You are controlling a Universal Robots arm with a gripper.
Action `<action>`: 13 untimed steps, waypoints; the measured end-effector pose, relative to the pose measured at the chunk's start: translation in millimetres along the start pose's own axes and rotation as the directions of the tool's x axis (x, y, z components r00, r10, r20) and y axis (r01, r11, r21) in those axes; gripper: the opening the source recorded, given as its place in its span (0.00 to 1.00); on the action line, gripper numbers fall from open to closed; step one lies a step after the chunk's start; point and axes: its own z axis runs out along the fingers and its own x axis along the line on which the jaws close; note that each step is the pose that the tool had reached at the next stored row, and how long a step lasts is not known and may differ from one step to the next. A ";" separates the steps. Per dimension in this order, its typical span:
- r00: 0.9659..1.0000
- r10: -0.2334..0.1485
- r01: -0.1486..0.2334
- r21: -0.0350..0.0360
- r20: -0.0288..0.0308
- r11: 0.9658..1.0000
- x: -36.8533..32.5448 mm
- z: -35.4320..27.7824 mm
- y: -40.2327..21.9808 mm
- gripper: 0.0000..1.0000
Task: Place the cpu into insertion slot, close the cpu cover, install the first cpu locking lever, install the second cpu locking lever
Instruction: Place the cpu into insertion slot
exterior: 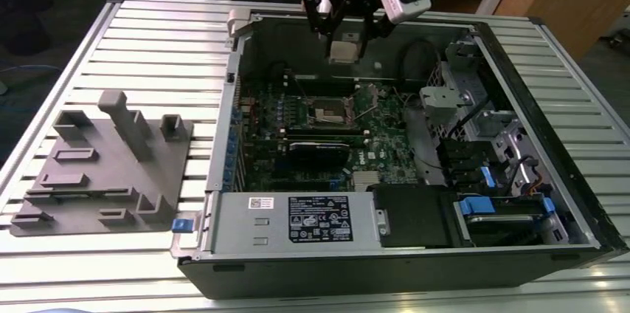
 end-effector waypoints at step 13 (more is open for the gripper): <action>1.000 0.000 0.000 -0.001 0.000 1.000 -0.1 5.2 -0.5 0.54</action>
